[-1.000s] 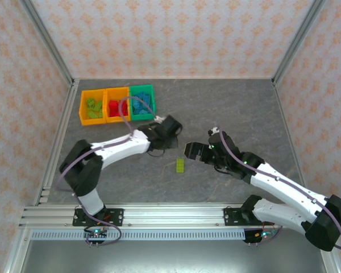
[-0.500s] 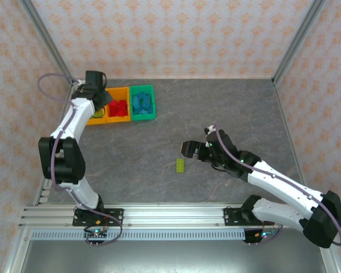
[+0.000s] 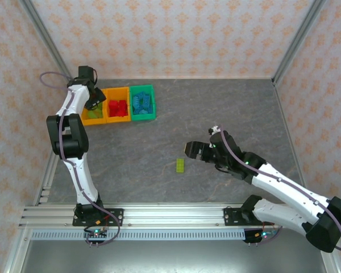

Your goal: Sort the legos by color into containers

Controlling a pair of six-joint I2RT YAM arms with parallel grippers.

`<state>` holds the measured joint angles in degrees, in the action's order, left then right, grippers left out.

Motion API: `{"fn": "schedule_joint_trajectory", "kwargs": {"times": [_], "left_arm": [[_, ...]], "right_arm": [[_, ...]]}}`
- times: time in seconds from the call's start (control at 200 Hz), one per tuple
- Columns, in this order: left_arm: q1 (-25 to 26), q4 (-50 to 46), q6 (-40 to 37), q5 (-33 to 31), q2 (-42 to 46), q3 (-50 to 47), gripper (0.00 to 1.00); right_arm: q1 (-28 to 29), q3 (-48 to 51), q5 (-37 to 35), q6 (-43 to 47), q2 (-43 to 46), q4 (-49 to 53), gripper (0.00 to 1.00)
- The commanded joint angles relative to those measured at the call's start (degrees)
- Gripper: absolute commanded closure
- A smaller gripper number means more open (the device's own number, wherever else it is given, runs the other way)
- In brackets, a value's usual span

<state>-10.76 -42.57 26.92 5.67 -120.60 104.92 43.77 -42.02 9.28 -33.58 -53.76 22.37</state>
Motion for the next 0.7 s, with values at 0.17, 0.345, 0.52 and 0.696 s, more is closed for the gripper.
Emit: {"fn": "schedule_joint_trajectory", "kwargs": {"times": [0.17,0.345,0.52,0.696], "left_arm": [[2.6,6.3,6.4,6.9,20.9,-16.7,0.48],[14.4,7.5,8.1,3.4,36.5,-28.1,0.49],[29.0,8.5,11.1,-3.3,48.0,-37.4,0.51],[46.3,8.0,14.2,-10.4,48.3,-41.0,0.51]], "right_arm": [[-0.3,-2.4,-6.1,-1.0,0.1,1.6,0.01],[-0.7,-2.3,-10.9,-2.8,-0.8,3.3,0.01],[-1.3,-1.5,-13.3,-3.5,-0.8,4.5,0.01],[-2.5,-1.1,-14.9,-4.5,-0.9,5.4,0.01]]}}
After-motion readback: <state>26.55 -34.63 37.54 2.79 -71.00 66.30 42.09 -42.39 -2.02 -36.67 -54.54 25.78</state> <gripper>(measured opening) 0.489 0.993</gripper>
